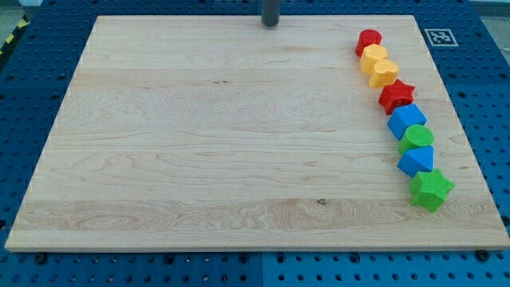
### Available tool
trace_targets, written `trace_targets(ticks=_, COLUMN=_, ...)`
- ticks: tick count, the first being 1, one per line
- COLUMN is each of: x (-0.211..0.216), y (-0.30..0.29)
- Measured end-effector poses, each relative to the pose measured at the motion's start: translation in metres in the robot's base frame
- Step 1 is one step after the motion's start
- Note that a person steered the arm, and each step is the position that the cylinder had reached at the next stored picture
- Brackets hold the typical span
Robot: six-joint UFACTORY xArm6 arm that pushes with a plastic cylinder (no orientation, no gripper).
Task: Move your arm near to the blue cube
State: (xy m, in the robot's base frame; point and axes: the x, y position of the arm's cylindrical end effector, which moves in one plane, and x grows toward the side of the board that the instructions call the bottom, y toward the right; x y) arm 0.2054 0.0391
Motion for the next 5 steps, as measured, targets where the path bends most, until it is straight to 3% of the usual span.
trace_targets(ticks=1, x=-0.007, y=0.048)
trace_targets(ticks=3, x=0.012, y=0.206)
trace_targets(ticks=5, x=0.148, y=0.227)
